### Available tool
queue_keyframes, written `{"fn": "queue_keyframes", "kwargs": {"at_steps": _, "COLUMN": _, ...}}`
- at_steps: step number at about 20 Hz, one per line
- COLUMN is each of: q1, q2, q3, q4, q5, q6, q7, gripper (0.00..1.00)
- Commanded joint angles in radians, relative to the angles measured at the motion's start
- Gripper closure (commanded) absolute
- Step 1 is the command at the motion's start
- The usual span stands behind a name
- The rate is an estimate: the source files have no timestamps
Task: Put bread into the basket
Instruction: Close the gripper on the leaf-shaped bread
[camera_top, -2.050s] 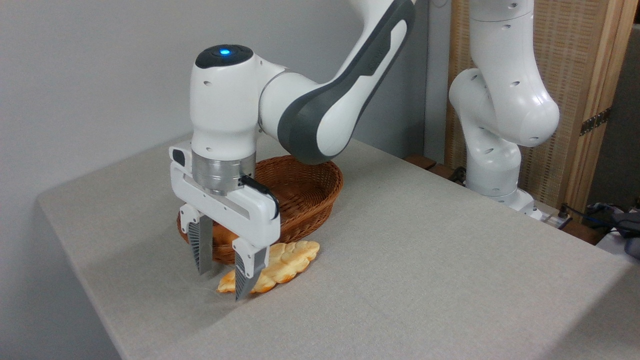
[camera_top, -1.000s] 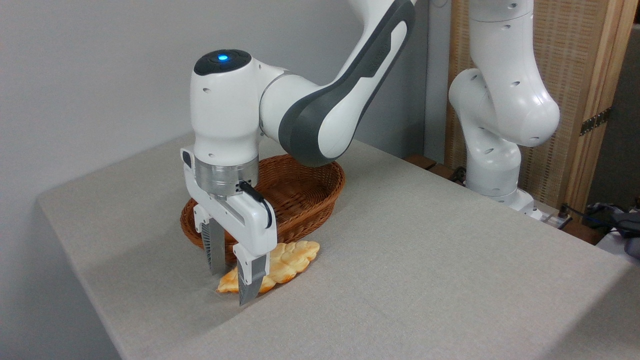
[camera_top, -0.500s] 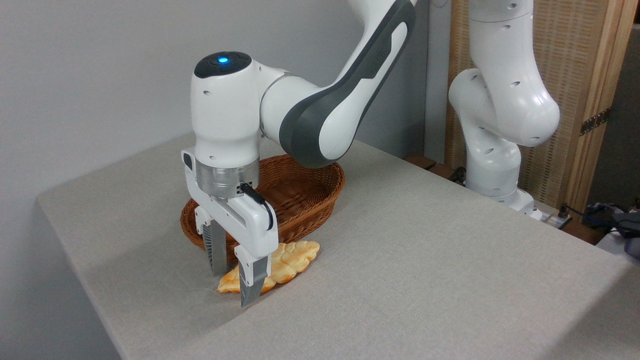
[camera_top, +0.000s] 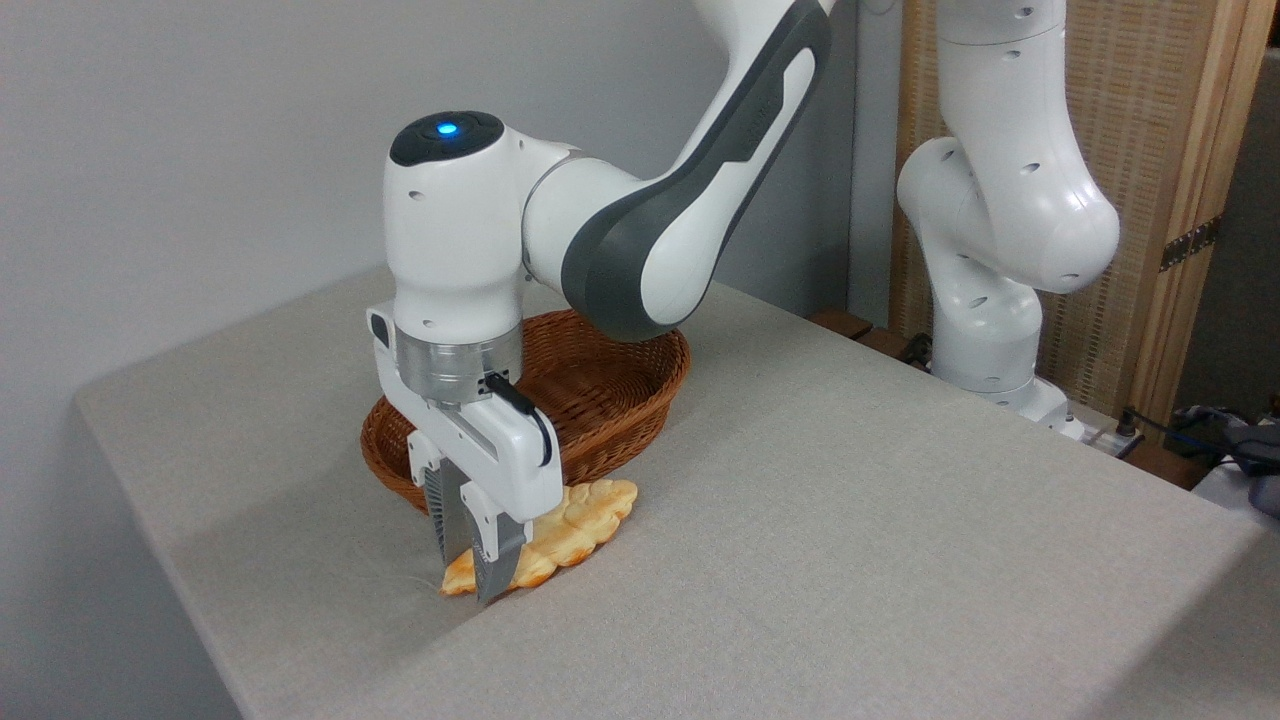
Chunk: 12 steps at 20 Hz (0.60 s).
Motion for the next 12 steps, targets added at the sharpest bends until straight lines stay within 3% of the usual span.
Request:
{"fn": "queue_keyframes", "kwargs": {"at_steps": 1, "q1": -0.001, "q2": -0.002, "q3": 0.018, "q4": 0.003, "q5": 0.0, "q6": -0.02, "q7": 0.023, "gripper": 0.7}}
{"fn": "queue_keyframes", "kwargs": {"at_steps": 12, "q1": -0.001, "q2": -0.002, "q3": 0.047, "q4": 0.006, "q5": 0.001, "q6": -0.018, "q7": 0.042, "gripper": 0.75}}
